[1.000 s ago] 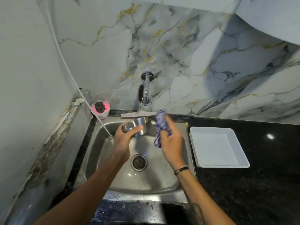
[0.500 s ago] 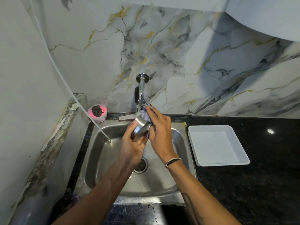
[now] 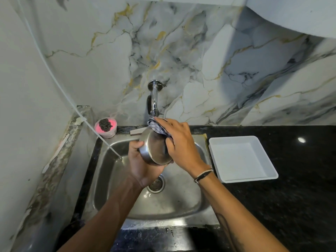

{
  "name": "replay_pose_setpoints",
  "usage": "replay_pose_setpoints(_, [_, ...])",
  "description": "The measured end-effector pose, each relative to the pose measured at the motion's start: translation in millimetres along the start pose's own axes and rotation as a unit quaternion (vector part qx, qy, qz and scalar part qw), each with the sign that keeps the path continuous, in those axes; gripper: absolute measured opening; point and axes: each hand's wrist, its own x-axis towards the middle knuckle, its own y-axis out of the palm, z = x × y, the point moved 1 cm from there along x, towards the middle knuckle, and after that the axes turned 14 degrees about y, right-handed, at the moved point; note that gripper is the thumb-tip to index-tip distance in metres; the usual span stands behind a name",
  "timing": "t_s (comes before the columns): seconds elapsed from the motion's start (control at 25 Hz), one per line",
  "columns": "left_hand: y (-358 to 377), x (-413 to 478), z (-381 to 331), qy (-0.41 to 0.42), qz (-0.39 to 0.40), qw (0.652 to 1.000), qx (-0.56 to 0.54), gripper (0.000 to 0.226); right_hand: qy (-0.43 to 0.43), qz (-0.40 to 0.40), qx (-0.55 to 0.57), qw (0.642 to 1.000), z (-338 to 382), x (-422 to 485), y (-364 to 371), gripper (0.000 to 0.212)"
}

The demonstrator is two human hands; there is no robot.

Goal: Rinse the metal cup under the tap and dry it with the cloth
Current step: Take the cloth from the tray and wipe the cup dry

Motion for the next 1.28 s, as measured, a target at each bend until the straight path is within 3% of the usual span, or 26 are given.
replay_pose_setpoints(0.12, [-8,-1,3,0.026,-0.039,0.998,-0.037,0.085,0.101,-0.016,0.008,0.995,-5,-27,14,0.078])
replay_pose_setpoints(0.2, [-16,-1,0,0.044,-0.077,0.995,-0.044,0.081,0.060,-0.027,-0.023,0.998,-1,-63,28,0.079])
replay_pose_setpoints(0.36, [-8,-1,3,0.051,-0.112,0.991,-0.047,0.053,-0.137,0.006,-0.125,0.983,20,-54,44,0.075])
replay_pose_setpoints(0.52, [0,-2,1,0.007,-0.132,0.991,-0.030,0.066,0.031,-0.011,-0.093,0.995,6,-23,21,0.079])
replay_pose_setpoints(0.68, [-1,2,-6,0.022,-0.165,0.986,-0.025,0.062,-0.102,0.016,-0.097,0.990,17,-49,31,0.066])
replay_pose_setpoints(0.8, [-5,3,-1,-0.001,-0.186,0.983,0.002,0.066,-0.024,0.010,-0.082,0.996,25,-24,25,0.078])
replay_pose_setpoints(0.92, [-5,12,9,0.032,-0.230,0.973,0.008,0.050,-0.092,0.018,-0.087,0.992,30,-19,23,0.079])
replay_pose_setpoints(0.96, [-2,13,12,0.050,-0.211,0.976,0.024,0.051,-0.047,0.004,-0.062,0.997,27,-10,19,0.080])
replay_pose_setpoints(1.04, [-2,18,12,0.101,-0.179,0.976,0.068,0.057,0.121,-0.016,0.029,0.992,24,-1,15,0.073])
replay_pose_setpoints(1.16, [3,22,6,0.139,-0.149,0.968,0.147,0.065,0.352,0.111,0.243,0.897,24,-24,26,0.041])
replay_pose_setpoints(1.28, [-14,24,-6,0.203,-0.122,0.918,0.319,0.094,0.413,0.159,0.335,0.832,24,-48,24,0.028])
